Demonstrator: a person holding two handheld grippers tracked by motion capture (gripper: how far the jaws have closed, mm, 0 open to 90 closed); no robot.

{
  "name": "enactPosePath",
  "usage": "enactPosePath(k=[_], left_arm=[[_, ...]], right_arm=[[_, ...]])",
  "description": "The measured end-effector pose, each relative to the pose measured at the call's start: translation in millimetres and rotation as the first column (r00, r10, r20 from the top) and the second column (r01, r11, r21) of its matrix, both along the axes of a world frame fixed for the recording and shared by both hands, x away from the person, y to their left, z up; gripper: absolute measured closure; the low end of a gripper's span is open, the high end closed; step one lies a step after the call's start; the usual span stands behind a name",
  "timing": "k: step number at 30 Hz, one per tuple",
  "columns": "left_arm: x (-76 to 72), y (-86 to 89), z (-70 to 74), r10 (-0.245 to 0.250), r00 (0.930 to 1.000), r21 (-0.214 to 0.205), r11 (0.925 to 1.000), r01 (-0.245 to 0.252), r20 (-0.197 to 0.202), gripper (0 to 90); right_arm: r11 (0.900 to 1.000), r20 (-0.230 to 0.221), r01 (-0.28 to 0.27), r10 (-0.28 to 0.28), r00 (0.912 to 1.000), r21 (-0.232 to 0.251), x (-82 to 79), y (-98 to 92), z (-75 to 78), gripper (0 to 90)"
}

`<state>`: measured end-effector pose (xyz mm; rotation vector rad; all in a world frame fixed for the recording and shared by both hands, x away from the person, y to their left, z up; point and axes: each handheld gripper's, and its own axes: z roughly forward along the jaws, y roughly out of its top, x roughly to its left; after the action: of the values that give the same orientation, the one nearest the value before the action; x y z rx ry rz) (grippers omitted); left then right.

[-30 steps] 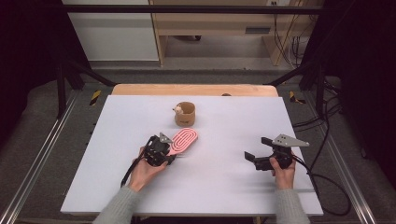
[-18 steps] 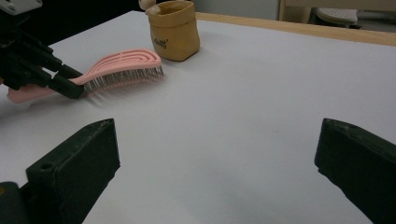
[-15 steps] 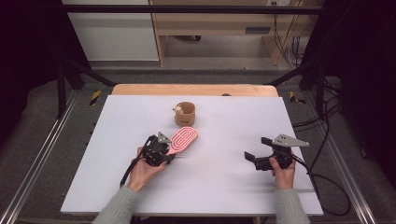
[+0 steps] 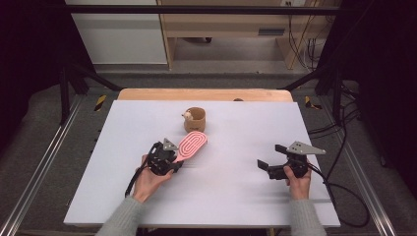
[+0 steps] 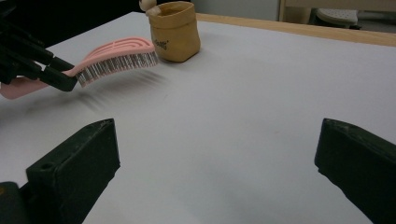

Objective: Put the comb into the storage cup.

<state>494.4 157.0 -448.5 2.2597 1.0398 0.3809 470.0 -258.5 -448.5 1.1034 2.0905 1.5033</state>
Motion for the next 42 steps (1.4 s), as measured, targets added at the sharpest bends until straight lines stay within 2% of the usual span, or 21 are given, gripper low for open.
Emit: enactPosePath(k=[27,42], left_arm=[[-13.6,7.3,23.1,0.010,0.9954,-0.051,0.9987,-0.005,0.096,69.3],[-17.9,11.3,31.1,0.022,0.9921,-0.082,0.9966,-0.012,0.123,69.3]], right_arm=[[0.9999,0.003,-0.002,0.002,1.0000,0.010,-0.4,-0.1,1.4,0.2],[0.9996,0.012,-0.003,0.002,0.9999,0.027,-1.1,3.0,5.6,0.2]])
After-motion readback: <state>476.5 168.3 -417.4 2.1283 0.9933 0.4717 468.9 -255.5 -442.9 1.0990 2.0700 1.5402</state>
